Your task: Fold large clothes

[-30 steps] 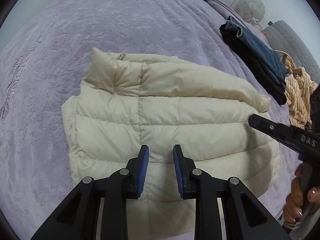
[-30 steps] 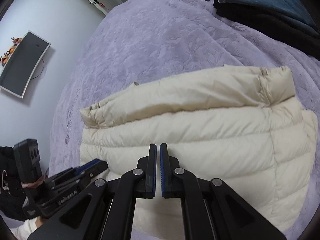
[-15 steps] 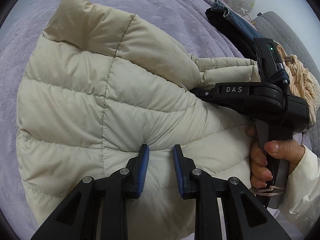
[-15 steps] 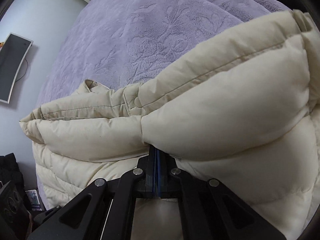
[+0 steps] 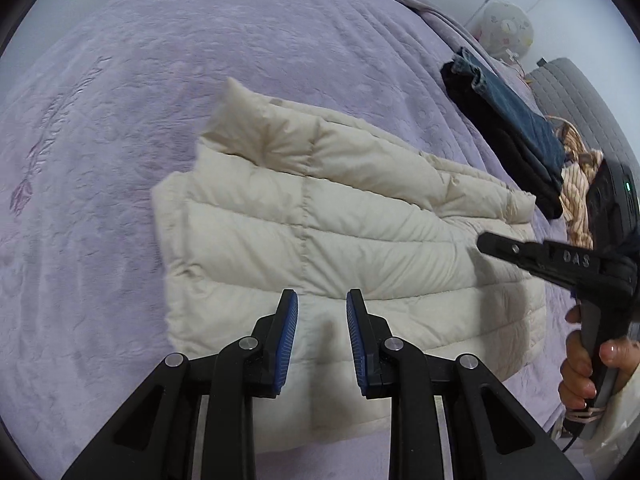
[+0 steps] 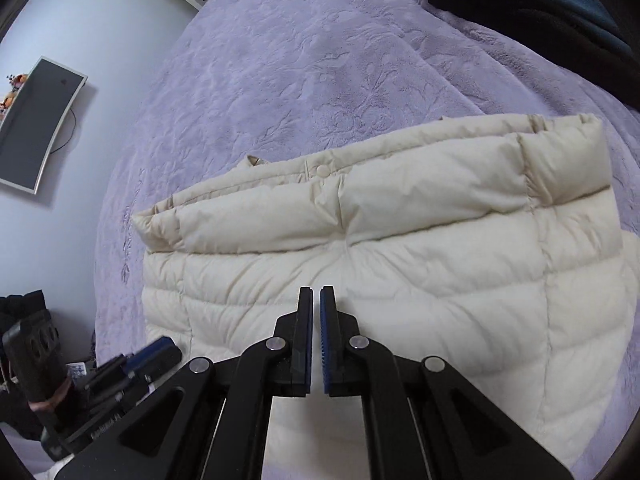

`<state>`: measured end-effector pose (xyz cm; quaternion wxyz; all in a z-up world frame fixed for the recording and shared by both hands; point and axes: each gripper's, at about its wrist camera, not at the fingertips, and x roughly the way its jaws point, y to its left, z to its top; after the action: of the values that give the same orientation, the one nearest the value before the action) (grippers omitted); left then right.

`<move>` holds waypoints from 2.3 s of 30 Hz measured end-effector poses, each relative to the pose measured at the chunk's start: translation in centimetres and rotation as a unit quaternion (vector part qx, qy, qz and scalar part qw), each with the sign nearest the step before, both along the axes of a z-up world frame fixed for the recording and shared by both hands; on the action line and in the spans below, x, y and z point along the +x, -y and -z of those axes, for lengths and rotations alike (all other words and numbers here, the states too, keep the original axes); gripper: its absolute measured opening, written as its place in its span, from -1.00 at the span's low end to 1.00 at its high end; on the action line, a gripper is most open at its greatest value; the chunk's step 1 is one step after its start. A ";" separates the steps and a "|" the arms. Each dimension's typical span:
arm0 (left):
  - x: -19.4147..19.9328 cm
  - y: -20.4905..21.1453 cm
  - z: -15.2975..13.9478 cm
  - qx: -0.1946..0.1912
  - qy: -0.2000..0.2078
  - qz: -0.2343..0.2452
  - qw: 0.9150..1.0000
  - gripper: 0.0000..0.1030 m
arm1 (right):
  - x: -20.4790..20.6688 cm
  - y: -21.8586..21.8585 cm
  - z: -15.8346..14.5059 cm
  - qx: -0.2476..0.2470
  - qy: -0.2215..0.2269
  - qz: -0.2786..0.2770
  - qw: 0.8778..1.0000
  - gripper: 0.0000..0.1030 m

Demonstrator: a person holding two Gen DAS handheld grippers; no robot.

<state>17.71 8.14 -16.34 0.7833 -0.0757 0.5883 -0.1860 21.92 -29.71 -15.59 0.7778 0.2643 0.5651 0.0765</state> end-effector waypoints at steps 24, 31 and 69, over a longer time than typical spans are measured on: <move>4.1 -7.9 8.0 -0.136 -0.096 -0.035 0.985 1.00 | -5.3 -0.9 2.0 -0.004 -0.013 0.016 1.000 -0.70; 4.9 -4.7 10.1 -0.147 -0.110 0.007 0.983 1.00 | -4.5 -0.7 6.3 0.014 -0.033 0.020 0.999 -0.81; -0.6 18.6 -3.8 -0.108 -0.055 0.129 0.984 -0.52 | -5.6 5.2 13.8 0.238 -0.049 0.045 0.969 -1.00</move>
<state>17.09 -10.45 -12.57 0.7063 -0.0937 0.6118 -0.3437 16.35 -34.86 -29.36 0.6666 0.4707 0.5552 0.1609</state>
